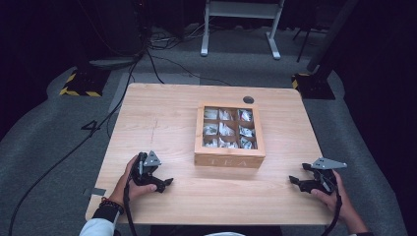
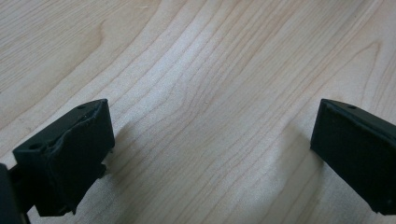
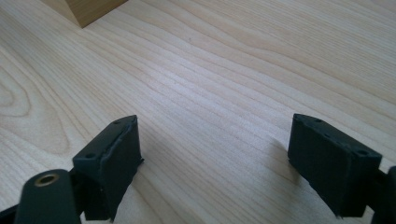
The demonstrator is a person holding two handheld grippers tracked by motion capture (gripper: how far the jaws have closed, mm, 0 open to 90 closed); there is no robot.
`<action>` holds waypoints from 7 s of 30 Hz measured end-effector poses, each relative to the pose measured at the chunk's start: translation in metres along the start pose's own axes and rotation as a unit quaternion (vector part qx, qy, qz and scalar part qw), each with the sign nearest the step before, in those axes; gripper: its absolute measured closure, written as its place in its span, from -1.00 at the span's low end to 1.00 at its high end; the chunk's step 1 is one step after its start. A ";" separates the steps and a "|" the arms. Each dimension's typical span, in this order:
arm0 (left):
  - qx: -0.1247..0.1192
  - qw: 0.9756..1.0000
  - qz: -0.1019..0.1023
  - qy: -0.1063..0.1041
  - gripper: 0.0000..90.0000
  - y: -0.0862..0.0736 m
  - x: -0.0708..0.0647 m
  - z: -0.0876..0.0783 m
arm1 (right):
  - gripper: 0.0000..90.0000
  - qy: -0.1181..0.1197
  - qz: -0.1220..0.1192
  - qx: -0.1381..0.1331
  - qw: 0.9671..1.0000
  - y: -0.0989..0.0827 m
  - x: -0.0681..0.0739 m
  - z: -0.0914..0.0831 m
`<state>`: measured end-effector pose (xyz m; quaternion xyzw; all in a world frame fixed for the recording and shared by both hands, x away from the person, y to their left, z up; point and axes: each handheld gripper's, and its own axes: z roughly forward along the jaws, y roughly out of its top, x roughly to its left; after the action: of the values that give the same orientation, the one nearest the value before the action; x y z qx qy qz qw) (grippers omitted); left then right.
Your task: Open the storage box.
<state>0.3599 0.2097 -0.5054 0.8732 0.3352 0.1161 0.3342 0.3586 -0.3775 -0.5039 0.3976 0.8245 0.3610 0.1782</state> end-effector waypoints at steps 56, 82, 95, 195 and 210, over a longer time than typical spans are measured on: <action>-0.002 1.000 0.003 0.001 -0.99 -0.002 0.001 -0.002 | -0.25 0.097 -0.091 -0.032 0.991 0.109 0.056 0.020; 0.003 1.000 -0.010 0.007 -0.97 0.001 0.000 -0.001 | -0.08 0.101 -0.078 -0.035 0.991 0.117 0.063 0.034; -0.043 0.999 0.021 0.019 -0.58 0.031 -0.004 -0.014 | -0.14 0.090 -0.076 -0.059 0.991 0.125 0.064 0.024; -0.251 0.962 0.091 0.049 0.35 0.220 0.025 -0.032 | -0.31 0.084 -0.042 -0.020 0.995 0.041 0.019 0.026; -0.262 0.961 0.065 0.051 0.42 0.245 0.046 -0.031 | -0.34 0.090 -0.053 -0.002 0.995 0.039 0.025 0.037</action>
<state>0.5051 0.1204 -0.3212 0.7676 0.2522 0.2660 0.5257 0.3854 -0.3250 -0.4997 0.3192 0.8562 0.3872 0.1230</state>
